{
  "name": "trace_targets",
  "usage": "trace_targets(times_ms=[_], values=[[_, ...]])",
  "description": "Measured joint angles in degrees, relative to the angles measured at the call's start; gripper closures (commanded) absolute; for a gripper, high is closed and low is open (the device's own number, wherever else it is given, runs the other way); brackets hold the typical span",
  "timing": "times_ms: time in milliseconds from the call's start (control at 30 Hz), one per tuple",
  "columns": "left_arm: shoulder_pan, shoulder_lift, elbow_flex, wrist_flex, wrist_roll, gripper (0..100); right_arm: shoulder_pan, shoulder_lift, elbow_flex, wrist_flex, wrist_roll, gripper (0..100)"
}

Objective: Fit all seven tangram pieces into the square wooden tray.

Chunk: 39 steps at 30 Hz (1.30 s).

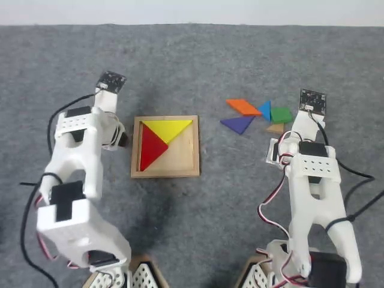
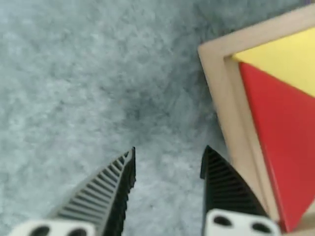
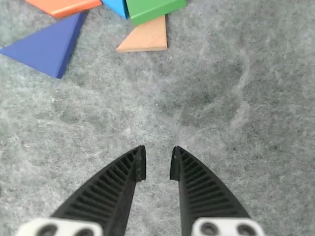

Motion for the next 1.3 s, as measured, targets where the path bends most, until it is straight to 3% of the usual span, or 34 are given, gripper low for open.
trace_targets(times_ms=[533,767,967,1067,1300], values=[[10.02,1.14,-0.09,0.62,-1.93,79,0.0,0.0,0.0,0.0,0.0,89.8],[10.73,-4.92,-1.67,1.14,5.1,79,0.0,0.0,0.0,0.0,0.0,89.6],[23.82,-19.08,8.0,3.6,7.03,79,0.0,0.0,0.0,0.0,0.0,89.4],[29.71,-21.36,14.24,1.05,8.88,79,0.0,0.0,0.18,0.0,0.0,89.4],[28.31,-16.09,15.65,-3.16,8.97,79,-0.09,0.0,0.88,0.0,0.0,89.4]])
